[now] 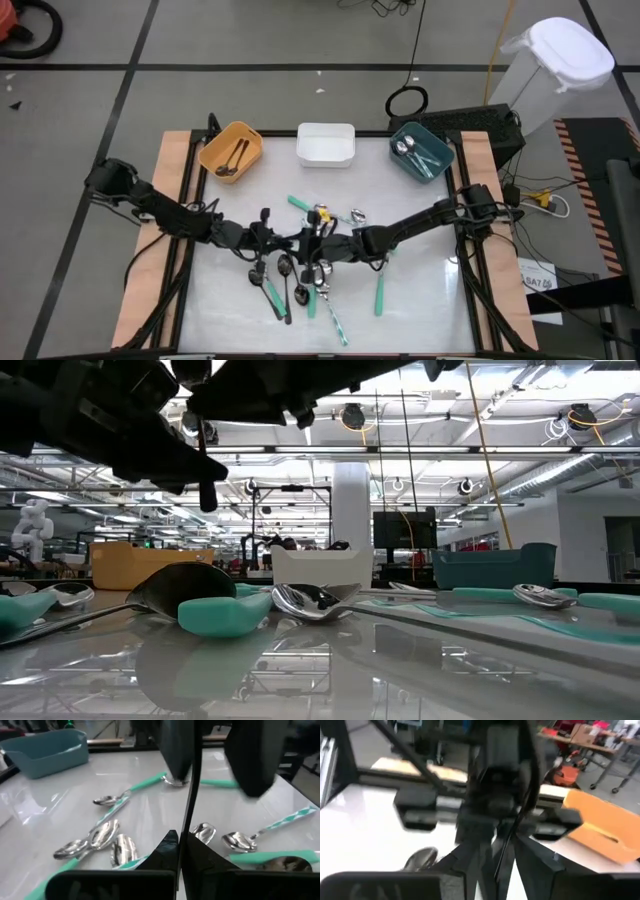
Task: Sort silverware by color (type)
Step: Put the black spoon into the orange bin
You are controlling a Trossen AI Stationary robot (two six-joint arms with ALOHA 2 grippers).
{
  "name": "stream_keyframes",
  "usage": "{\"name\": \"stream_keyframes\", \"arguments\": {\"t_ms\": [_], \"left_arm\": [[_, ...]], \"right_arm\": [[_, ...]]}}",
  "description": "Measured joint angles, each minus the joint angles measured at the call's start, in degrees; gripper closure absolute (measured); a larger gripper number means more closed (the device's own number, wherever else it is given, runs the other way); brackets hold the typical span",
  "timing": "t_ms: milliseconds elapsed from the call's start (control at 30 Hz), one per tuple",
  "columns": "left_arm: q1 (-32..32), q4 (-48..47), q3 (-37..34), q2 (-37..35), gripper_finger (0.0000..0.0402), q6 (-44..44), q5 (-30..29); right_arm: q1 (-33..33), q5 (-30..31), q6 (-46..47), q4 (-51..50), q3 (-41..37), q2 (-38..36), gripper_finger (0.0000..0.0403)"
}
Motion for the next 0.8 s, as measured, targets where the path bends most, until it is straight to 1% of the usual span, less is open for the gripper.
{"name": "stream_keyframes", "arguments": {"t_ms": [133,233,333,467,633,733,800], "left_arm": [[0.1,-0.5,0.0,0.0,0.0400,-0.4,-0.1],[0.1,-0.5,0.0,0.0,0.0400,-0.4,-0.1],[0.1,-0.5,0.0,0.0,0.0400,-0.4,-0.1],[0.2,-0.5,0.0,0.0,0.0397,-0.4,-0.7],[0.3,-0.4,0.0,0.0,0.0380,-1.2,-1.0],[0.2,0.8,0.1,0.0,0.0368,-1.9,-3.4],[-0.1,1.1,0.1,0.0,0.0354,-1.6,-4.8]], "right_arm": [[-0.7,-0.1,0.2,2.6,0.0,0.0,0.0289],[-1.2,-0.2,0.9,3.0,0.0,0.0,0.0304],[-1.7,-0.3,2.8,3.0,0.0,0.0,0.0334],[-1.8,-0.4,3.2,3.0,0.0,0.0,0.0389],[-1.6,0.3,1.2,2.4,0.0,-0.4,0.0394],[-0.8,2.9,-1.1,0.6,0.0,-1.8,0.0398],[-0.6,3.1,-1.3,-1.0,0.0,-2.6,0.0399]]}}
